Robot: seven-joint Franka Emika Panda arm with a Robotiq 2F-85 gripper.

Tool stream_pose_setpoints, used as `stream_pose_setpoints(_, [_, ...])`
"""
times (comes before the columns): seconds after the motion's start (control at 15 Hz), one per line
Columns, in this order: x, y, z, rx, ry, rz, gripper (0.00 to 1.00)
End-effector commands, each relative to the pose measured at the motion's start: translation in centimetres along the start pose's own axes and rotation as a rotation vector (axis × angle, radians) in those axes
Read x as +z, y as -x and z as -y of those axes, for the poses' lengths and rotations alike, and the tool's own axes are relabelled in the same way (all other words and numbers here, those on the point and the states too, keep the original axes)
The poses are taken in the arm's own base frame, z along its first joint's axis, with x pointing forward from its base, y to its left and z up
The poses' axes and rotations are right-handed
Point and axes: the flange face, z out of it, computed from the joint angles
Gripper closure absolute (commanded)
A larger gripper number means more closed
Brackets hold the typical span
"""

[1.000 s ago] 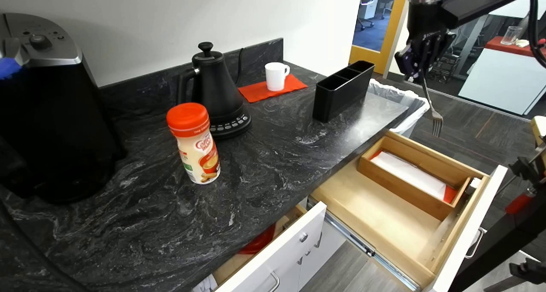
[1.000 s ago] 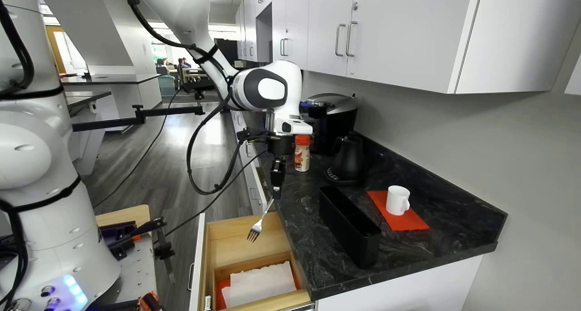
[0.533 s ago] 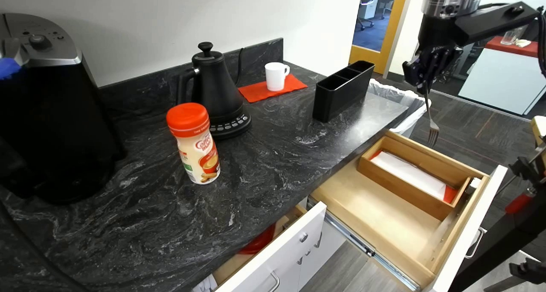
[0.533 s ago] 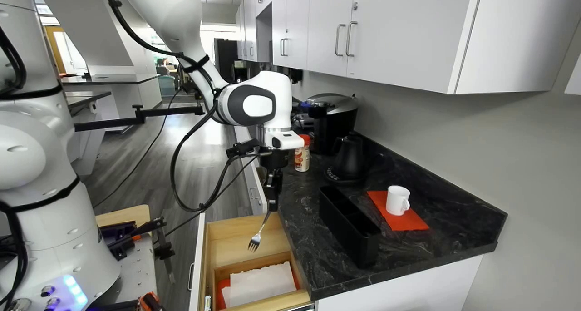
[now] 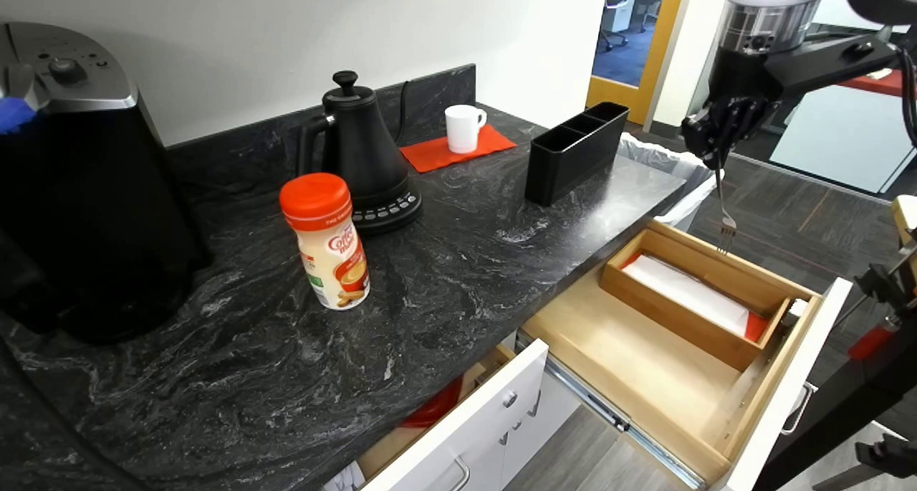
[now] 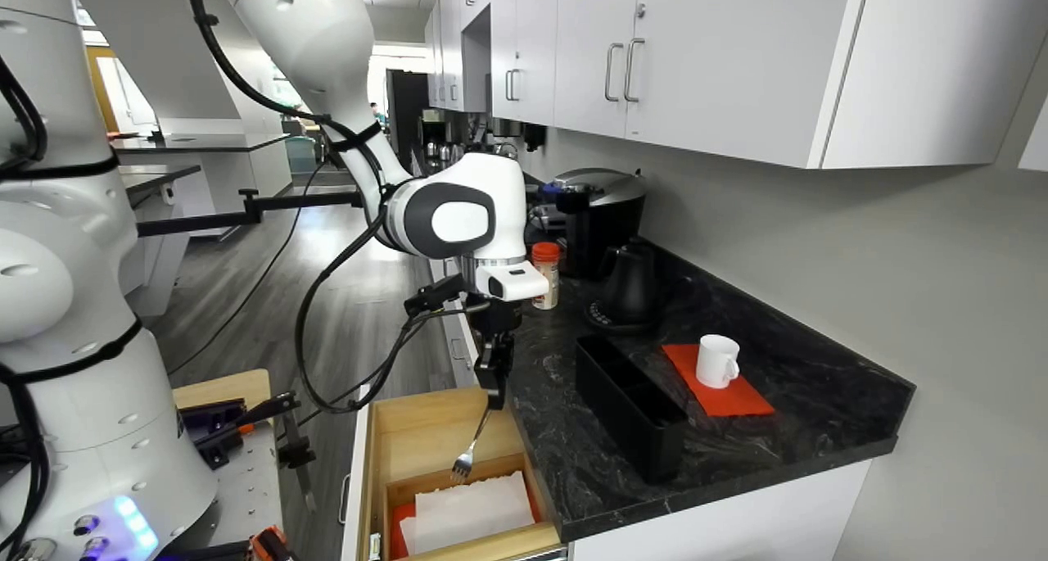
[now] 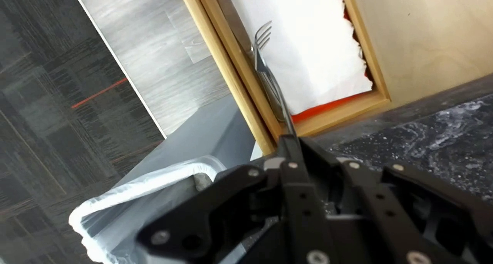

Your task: Put the fork in the drawer

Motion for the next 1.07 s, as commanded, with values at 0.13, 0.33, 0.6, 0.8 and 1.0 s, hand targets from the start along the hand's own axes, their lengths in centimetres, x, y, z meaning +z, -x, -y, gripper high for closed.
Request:
stream_pose_setpoints(0.13, [4.0,1.3,-0.9,-0.002,0.072,0.071,0.98])
stream_pose_setpoints(0.33, [5.2,1.5,-1.1,-0.007,0.093,0.096,0.98])
stream_pose_setpoints(0.6, [6.2,2.0,-1.2,-0.025,0.121,0.128,0.98])
stream_pose_setpoints(0.8, [6.6,2.3,-1.1,-0.047,0.140,0.144,0.98])
stream_pose_setpoints(1.0, [6.8,2.6,-0.8,-0.071,0.162,0.156,0.68])
